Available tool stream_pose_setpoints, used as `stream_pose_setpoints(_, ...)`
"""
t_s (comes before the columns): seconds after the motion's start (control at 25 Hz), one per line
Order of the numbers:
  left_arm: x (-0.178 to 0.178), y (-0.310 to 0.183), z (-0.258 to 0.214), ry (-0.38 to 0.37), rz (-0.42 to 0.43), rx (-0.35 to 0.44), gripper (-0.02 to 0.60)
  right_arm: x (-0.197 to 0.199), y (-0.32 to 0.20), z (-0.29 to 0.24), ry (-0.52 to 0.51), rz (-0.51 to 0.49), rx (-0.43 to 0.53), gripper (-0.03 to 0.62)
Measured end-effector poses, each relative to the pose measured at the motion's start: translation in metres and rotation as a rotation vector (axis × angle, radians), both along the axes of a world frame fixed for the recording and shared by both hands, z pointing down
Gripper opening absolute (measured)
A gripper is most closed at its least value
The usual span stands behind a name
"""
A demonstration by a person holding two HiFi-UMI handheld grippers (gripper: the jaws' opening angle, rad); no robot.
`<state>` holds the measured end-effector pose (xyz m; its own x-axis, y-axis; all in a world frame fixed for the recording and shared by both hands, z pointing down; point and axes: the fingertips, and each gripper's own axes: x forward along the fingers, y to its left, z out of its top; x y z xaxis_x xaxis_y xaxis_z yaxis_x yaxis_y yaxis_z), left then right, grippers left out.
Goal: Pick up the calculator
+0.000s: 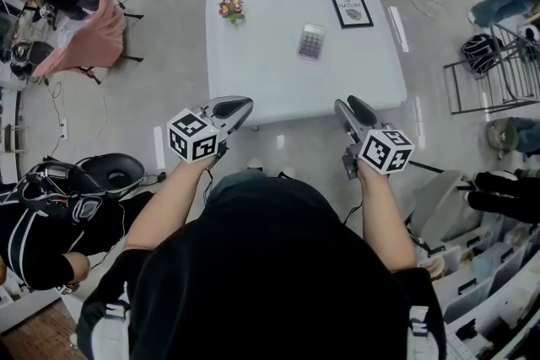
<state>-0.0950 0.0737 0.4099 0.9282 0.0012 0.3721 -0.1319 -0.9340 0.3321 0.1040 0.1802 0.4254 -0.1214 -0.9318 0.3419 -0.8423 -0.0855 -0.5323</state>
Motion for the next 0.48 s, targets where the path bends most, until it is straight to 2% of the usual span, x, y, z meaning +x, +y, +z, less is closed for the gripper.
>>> stream_pose_setpoints(0.48,0.015,-0.041,0.021,0.011,0.033,-0.053,0.015,0.005,-0.040,0.014,0.000,0.016,-0.046,0.192)
